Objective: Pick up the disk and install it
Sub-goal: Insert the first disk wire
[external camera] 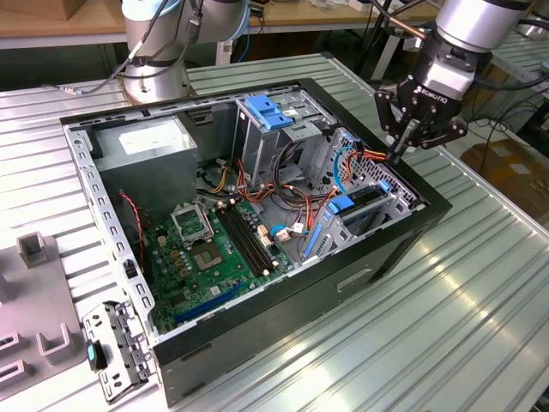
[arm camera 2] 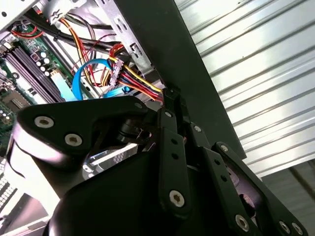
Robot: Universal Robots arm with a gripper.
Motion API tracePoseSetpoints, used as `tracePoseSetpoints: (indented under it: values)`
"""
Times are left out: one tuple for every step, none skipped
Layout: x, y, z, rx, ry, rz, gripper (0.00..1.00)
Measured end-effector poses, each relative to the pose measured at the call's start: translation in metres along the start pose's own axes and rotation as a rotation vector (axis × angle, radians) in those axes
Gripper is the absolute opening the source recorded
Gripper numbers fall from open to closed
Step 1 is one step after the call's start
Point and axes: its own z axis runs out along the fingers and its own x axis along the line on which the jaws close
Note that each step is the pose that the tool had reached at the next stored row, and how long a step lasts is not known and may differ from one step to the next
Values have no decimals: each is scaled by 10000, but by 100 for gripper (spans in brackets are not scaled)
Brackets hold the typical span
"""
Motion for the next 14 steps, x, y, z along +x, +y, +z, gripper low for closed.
tracePoseSetpoints:
  values:
    - [-5,9,0,0,0,53,17]
    - [-6,11,0,-2,0,161,17]
    - [-6,11,0,-3,-1,337,17]
    - [-6,12,0,-6,0,565,17]
    - [-6,12,0,-8,0,748,17]
    - [-6,12,0,-10,0,916,17]
    - [-7,12,0,-11,-1,1057,17]
    - [-6,12,0,-13,-1,1208,17]
    - [-6,12,0,-14,-1,1346,17]
    - [-7,12,0,-16,-1,1484,17]
    - [-6,12,0,-17,-1,1613,17]
    - [-7,12,0,-18,-2,1799,17]
    - [-11,19,0,-19,-2,1870,17]
    - [-11,21,0,-21,-2,1954,17]
